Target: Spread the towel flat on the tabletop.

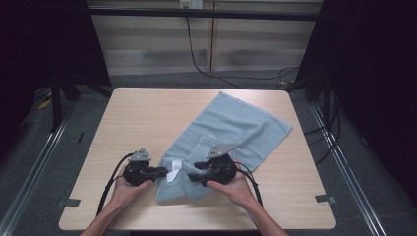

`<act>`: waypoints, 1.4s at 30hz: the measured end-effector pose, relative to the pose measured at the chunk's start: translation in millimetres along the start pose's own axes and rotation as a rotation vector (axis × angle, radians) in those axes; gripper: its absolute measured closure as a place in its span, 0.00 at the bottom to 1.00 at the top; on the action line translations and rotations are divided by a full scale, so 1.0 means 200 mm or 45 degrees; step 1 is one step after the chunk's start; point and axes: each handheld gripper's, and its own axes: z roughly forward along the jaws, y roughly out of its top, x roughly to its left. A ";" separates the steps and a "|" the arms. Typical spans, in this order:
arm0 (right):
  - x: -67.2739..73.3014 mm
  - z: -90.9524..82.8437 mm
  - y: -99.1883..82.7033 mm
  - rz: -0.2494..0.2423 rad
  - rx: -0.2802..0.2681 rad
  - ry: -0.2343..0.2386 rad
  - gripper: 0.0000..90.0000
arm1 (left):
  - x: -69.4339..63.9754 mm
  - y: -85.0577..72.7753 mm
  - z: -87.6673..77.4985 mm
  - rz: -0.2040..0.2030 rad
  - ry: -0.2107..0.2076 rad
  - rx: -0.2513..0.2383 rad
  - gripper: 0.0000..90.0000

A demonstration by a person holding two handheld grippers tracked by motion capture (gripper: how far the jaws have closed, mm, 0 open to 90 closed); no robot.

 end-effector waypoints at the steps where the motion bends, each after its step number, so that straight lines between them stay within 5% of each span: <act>1: 0.01 0.00 -0.01 -0.010 0.011 0.001 0.81 | 0.00 0.00 0.00 -0.004 -0.005 -0.004 0.93; 3: 0.01 -0.08 -0.06 -0.007 -0.030 -0.028 0.96 | 0.00 0.00 0.00 -0.005 -0.009 0.001 0.95; 5: 0.01 -0.11 -0.07 0.002 -0.045 -0.039 0.97 | -0.01 0.00 0.00 -0.002 -0.011 0.006 0.95; 10: 0.00 -0.34 -0.18 0.048 -0.081 -0.140 0.97 | -0.03 0.01 0.00 0.008 0.013 0.018 0.96; 17: -0.04 -0.65 -0.44 0.177 -0.099 -0.319 0.97 | -0.02 0.01 -0.04 -0.011 0.002 -0.019 0.97; 22: -0.06 -0.67 -0.60 0.288 -0.020 -0.353 0.95 | -0.02 0.02 -0.07 -0.008 0.008 -0.045 0.98; 25: -0.03 -0.69 -0.64 0.292 0.043 -0.378 0.91 | -0.02 0.01 -0.08 -0.017 0.019 -0.055 0.98; 29: -0.04 -0.77 -0.65 0.316 -0.024 -0.409 0.74 | 0.00 0.02 -0.11 -0.034 0.015 -0.090 0.98; 33: -0.12 -0.79 -0.58 0.302 -0.096 -0.478 0.64 | 0.00 0.02 -0.12 -0.025 -0.002 -0.103 0.97; 39: -0.37 -0.72 -0.40 0.314 -0.149 -0.535 0.57 | 0.00 0.02 -0.10 -0.015 0.001 -0.076 0.97; 42: -0.48 -0.67 -0.35 0.328 -0.144 -0.516 0.55 | 0.00 0.02 -0.10 -0.016 -0.004 -0.071 0.97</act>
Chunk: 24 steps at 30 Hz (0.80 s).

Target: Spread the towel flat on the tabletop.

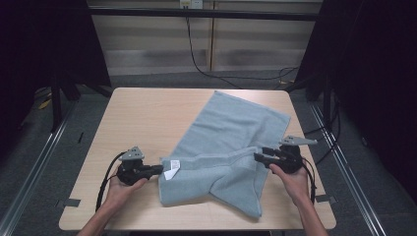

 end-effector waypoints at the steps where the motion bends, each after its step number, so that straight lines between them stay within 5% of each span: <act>1: -0.01 0.02 0.01 -0.002 0.012 0.000 0.55 | 0.00 0.00 0.00 0.003 -0.001 0.001 0.97; 6: -0.04 0.18 -0.02 0.028 0.088 0.011 0.57 | -0.01 -0.01 -0.03 -0.006 -0.014 -0.002 0.97; 11: 0.00 0.19 -0.06 -0.031 0.113 0.042 1.00 | -0.04 -0.04 -0.07 0.004 -0.044 -0.007 0.97; 17: 0.04 0.07 -0.09 -0.052 0.116 0.017 1.00 | -0.06 -0.05 -0.10 0.003 -0.059 -0.025 0.97; 20: 0.00 0.05 -0.07 -0.023 0.071 0.012 0.76 | -0.04 -0.05 -0.07 -0.005 -0.045 0.001 0.96; 24: -0.06 0.16 -0.03 0.013 0.082 0.003 0.57 | -0.03 -0.05 -0.06 -0.007 -0.026 0.019 0.94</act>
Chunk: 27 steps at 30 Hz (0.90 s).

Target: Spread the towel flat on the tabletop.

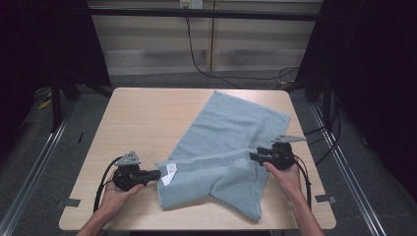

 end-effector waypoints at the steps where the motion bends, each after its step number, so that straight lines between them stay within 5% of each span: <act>1: -0.01 0.03 0.00 0.006 0.019 -0.005 0.52 | 0.01 0.00 0.00 -0.004 0.004 -0.001 0.94; 6: -0.01 0.15 -0.01 -0.020 0.089 -0.013 0.43 | 0.03 -0.01 0.00 -0.010 0.005 -0.003 0.94; 10: 0.04 0.16 -0.03 -0.071 0.114 -0.013 0.60 | 0.03 -0.01 -0.02 -0.018 0.003 -0.018 0.94; 11: 0.05 0.15 -0.03 -0.075 0.113 -0.009 0.75 | 0.03 -0.01 -0.03 -0.015 0.002 -0.016 0.95; 16: 0.10 0.08 -0.01 -0.111 0.016 -0.010 0.91 | 0.01 -0.01 -0.06 -0.012 -0.016 -0.050 0.96; 21: 0.14 -0.05 -0.02 -0.096 -0.026 0.012 0.94 | 0.01 0.00 -0.07 -0.008 -0.014 -0.068 0.95; 27: 0.11 -0.08 -0.14 -0.070 0.059 -0.021 0.94 | 0.08 0.08 0.01 -0.029 0.039 -0.046 0.71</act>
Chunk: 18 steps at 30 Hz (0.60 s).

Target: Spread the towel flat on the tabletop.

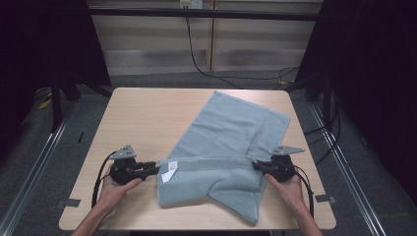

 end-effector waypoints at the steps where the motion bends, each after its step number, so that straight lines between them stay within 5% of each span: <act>1: -0.01 0.01 -0.01 0.006 0.005 0.002 0.94 | 0.01 0.01 0.03 0.004 -0.001 0.017 0.66; 5: -0.01 0.06 -0.03 0.010 0.033 0.005 0.94 | 0.05 0.00 0.14 0.006 0.039 0.085 0.53; 10: -0.01 0.09 -0.04 0.028 0.027 0.027 0.94 | 0.06 0.00 0.15 0.002 0.032 0.069 0.45; 18: -0.02 0.09 -0.05 0.037 0.012 0.033 0.94 | 0.01 0.00 0.16 0.078 0.006 0.114 0.80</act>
